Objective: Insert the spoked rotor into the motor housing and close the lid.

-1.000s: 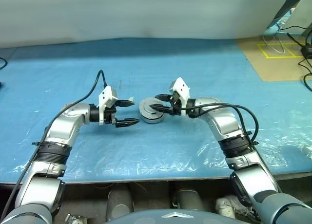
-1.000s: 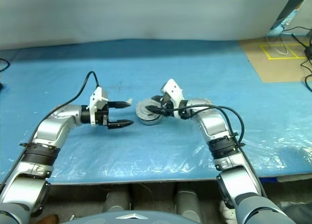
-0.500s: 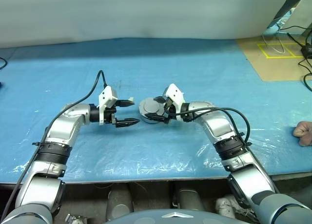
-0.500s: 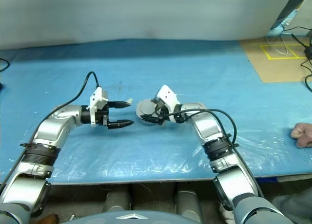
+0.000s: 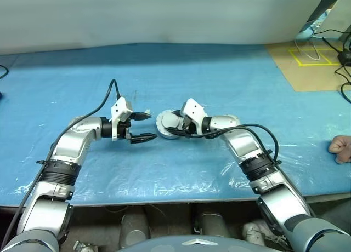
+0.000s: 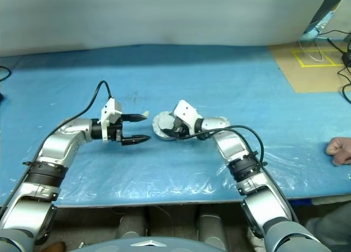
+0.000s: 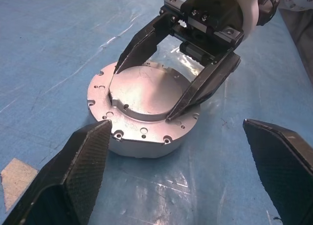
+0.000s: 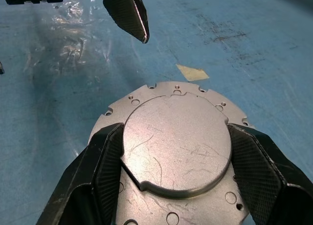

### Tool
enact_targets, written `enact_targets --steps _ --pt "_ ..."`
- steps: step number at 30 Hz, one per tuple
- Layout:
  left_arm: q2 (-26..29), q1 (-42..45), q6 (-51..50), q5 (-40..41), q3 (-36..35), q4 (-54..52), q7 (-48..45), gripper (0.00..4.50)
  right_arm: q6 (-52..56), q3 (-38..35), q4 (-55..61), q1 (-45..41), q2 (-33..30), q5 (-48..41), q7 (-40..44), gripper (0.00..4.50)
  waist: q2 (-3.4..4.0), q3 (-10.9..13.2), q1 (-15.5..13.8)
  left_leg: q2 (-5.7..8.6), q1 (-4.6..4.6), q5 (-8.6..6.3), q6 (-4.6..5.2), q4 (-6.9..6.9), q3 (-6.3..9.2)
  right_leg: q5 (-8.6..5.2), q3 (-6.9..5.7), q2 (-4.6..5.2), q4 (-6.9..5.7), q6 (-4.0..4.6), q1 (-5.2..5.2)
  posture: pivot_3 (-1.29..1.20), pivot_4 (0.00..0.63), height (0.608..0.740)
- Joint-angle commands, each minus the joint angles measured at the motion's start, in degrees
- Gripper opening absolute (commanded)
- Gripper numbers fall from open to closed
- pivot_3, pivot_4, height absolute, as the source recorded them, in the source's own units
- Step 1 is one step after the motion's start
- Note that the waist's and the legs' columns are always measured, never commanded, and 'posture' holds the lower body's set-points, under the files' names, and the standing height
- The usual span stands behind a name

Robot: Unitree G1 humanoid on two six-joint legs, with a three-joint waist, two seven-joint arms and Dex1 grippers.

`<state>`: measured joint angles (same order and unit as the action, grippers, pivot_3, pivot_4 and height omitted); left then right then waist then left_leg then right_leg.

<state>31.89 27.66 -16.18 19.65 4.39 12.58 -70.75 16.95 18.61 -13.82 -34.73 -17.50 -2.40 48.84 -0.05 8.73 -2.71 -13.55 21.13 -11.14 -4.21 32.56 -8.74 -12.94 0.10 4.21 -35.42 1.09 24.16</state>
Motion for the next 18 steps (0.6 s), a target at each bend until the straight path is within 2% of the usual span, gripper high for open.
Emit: enact_targets --steps 1,8,18 --pt "0.0 0.2 0.6 0.0 0.0 -1.5 0.1 4.5 2.5 0.4 0.4 1.6 -0.8 -0.2 1.4 2.97 0.0 0.0 0.0 0.0 0.0 0.0 0.0 0.0 0.0 0.0 0.0 0.0 0.0 0.0 0.0 0.0 0.15 0.74" --pt "-0.4 0.7 0.9 -0.2 0.1 -1.0 0.0 4.5 7.7 -2.9 2.8 0.3 -0.6 -4.4 3.2 2.97 0.0 0.0 -0.1 0.0 0.02 0.0 0.0 -0.02 0.0 0.0 -0.01 0.0 0.03 0.0 0.0 0.0 0.15 0.74" --pt "-0.9 0.4 0.7 -0.3 0.1 -1.7 0.2 4.5 5.4 -1.3 -0.7 1.3 0.5 -1.7 0.8 2.97 0.0 0.0 -0.1 -0.01 0.0 0.0 0.0 -0.01 0.0 0.0 -0.01 0.0 0.01 0.0 0.0 0.0 0.15 0.74"
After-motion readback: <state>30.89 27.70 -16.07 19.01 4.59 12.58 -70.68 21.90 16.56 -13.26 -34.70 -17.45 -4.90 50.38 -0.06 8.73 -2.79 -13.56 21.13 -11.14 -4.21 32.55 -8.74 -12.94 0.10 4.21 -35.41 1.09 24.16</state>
